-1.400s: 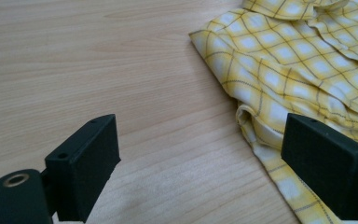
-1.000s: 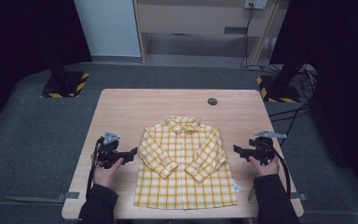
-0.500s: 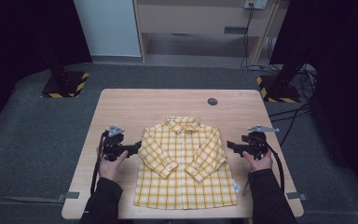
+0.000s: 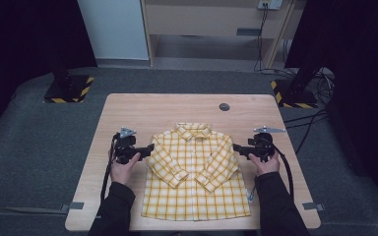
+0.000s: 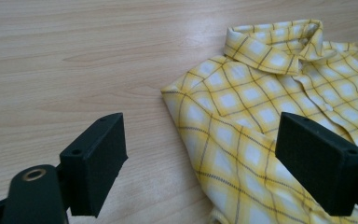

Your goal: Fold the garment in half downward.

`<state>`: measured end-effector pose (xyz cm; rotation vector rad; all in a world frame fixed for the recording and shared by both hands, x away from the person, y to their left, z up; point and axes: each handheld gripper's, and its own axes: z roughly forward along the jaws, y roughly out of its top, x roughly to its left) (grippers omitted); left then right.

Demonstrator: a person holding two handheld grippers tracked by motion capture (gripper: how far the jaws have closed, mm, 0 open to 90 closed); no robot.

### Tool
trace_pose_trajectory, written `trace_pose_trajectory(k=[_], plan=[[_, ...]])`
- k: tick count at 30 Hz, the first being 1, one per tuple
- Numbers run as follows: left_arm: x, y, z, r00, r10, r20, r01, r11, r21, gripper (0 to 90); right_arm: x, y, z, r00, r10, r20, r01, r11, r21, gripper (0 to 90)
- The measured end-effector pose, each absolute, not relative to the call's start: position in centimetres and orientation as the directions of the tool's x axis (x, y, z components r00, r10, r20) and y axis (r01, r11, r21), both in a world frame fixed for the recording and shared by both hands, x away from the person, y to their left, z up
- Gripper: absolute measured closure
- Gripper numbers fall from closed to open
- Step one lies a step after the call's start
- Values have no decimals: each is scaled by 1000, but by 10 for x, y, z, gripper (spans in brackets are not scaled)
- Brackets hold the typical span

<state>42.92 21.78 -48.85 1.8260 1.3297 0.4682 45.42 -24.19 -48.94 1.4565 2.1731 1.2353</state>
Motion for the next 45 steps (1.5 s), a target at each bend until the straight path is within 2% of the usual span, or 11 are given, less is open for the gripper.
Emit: trace_pose_trajectory(k=[10, 25, 36, 45], plan=[[445, 216, -498, 355, 915, -193, 625, -78, 777, 180, 465, -233, -504, -460, 853, 244, 660, 145, 737, 225], [458, 210, -513, 356, 919, -170, 628, -100, 772, 230, 476, -228, -514, -444, 861, 247, 664, 131, 736, 259], [466, 207, -524, 357, 912, -201, 650, -88, 755, 258, 484, -218, -517, -446, 863, 238, 676, 150, 722, 291], [471, 202, -531, 359, 914, -189, 662, -107, 742, 280, 487, -217, -523, -437, 869, 232, 685, 155, 712, 311]])
